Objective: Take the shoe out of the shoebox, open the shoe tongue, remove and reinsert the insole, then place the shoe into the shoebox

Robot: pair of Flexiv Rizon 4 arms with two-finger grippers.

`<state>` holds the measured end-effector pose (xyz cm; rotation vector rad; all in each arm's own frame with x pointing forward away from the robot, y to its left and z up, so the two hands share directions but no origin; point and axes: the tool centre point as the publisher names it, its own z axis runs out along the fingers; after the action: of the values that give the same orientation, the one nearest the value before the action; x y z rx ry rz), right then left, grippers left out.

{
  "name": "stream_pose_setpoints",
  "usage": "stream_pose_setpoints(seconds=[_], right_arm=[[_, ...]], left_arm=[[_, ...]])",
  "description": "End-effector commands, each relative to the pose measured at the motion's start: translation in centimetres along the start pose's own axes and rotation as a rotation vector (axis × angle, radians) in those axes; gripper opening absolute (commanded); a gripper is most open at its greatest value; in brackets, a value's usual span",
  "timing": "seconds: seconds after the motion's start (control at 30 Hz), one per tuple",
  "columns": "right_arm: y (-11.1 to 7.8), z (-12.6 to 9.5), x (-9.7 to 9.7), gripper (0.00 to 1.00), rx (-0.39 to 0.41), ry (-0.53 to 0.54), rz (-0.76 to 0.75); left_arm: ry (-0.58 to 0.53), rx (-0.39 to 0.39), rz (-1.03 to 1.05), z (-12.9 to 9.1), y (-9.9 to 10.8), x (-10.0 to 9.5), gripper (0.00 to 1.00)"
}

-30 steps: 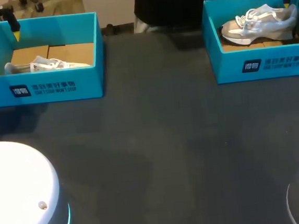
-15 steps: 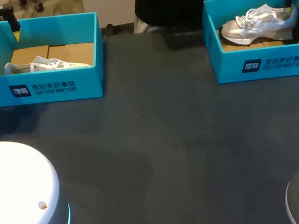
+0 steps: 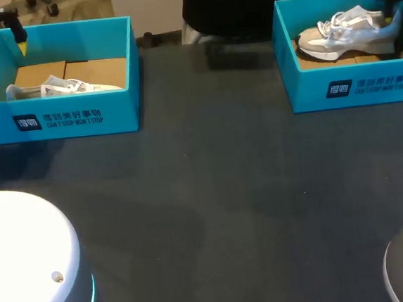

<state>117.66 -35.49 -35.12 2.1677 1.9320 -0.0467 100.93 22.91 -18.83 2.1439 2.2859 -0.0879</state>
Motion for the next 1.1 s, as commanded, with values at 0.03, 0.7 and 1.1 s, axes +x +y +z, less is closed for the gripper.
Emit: stream_pose_setpoints(seconds=[0.03,0.7,1.1], right_arm=[[0.9,1.0,0.0,0.49,0.041,-0.007,-0.014],[0.2,1.7,0.3,0.00,0.119,-0.001,-0.038],[-1.0,-2.6,0.6,0.00,0.129,0.016,0.004]], left_arm=[[0.002,-0.002,0.000,0.0,-0.1,0.0,1.00],[0.002,-0.002,0.000,0.0,-0.1,0.0,1.00],[0.002,-0.002,0.000,0.0,-0.1,0.0,1.00]])
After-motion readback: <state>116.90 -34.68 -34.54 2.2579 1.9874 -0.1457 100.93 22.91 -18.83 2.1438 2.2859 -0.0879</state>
